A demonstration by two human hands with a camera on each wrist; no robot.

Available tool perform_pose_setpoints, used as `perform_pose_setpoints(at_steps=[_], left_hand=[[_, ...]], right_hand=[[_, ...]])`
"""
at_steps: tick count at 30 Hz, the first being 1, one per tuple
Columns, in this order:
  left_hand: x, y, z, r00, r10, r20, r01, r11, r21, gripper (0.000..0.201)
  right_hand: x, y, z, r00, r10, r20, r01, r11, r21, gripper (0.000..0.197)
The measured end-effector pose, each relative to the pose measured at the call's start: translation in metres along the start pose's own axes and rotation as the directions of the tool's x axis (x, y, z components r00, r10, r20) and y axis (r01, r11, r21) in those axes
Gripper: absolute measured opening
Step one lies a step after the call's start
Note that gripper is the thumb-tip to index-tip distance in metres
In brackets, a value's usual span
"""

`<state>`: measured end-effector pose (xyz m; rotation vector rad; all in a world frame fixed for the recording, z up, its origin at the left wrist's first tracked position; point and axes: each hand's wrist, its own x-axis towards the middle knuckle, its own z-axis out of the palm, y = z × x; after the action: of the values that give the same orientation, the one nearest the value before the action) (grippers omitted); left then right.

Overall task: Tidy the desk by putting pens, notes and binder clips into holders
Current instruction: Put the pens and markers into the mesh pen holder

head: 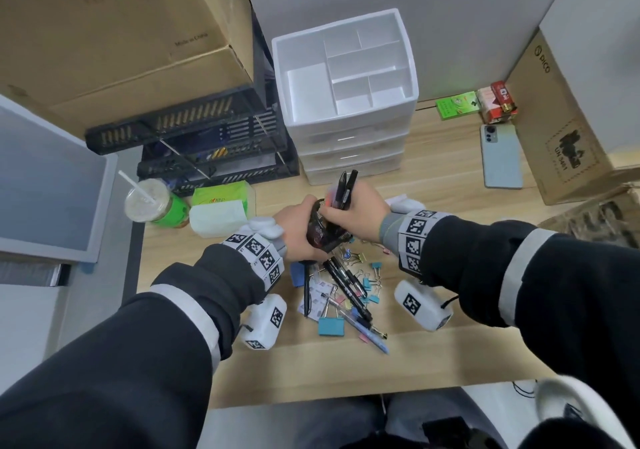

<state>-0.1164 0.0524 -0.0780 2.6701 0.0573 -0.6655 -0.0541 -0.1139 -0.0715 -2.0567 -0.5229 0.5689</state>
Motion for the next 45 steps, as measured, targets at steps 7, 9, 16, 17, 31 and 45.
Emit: perform_pose_setpoints(at_steps=[7, 9, 16, 17, 31, 45], left_hand=[[-0.002, -0.002, 0.003, 1.0, -0.011, -0.012, 0.011, 1.0, 0.018, 0.086], [-0.002, -0.002, 0.002, 1.0, -0.018, -0.021, 0.018, 1.0, 0.012, 0.088], [-0.004, -0.007, -0.001, 0.998, -0.036, -0.045, 0.035, 0.999, -0.031, 0.093], [-0.004, -0.007, -0.002, 0.998, -0.036, -0.054, 0.035, 0.999, -0.032, 0.091], [-0.027, -0.046, 0.008, 0.964, -0.145, -0.224, 0.128, 0.988, -0.089, 0.091], [-0.054, -0.083, 0.028, 0.957, -0.146, -0.252, 0.124, 0.987, -0.103, 0.08]], right_hand=[[-0.004, 0.005, 0.005, 1.0, 0.011, 0.014, -0.011, 0.999, -0.034, 0.011], [-0.004, 0.005, 0.002, 1.0, 0.023, 0.012, -0.023, 1.0, -0.011, 0.016], [-0.004, 0.002, -0.011, 0.996, 0.002, -0.087, 0.005, 0.996, 0.088, 0.02], [-0.003, 0.001, -0.014, 0.992, -0.016, -0.123, 0.026, 0.997, 0.076, 0.019], [-0.009, 0.065, 0.019, 0.961, 0.175, 0.216, -0.109, 0.952, -0.285, 0.014], [-0.009, 0.083, 0.093, 0.972, 0.189, 0.141, -0.08, 0.827, -0.556, 0.013]])
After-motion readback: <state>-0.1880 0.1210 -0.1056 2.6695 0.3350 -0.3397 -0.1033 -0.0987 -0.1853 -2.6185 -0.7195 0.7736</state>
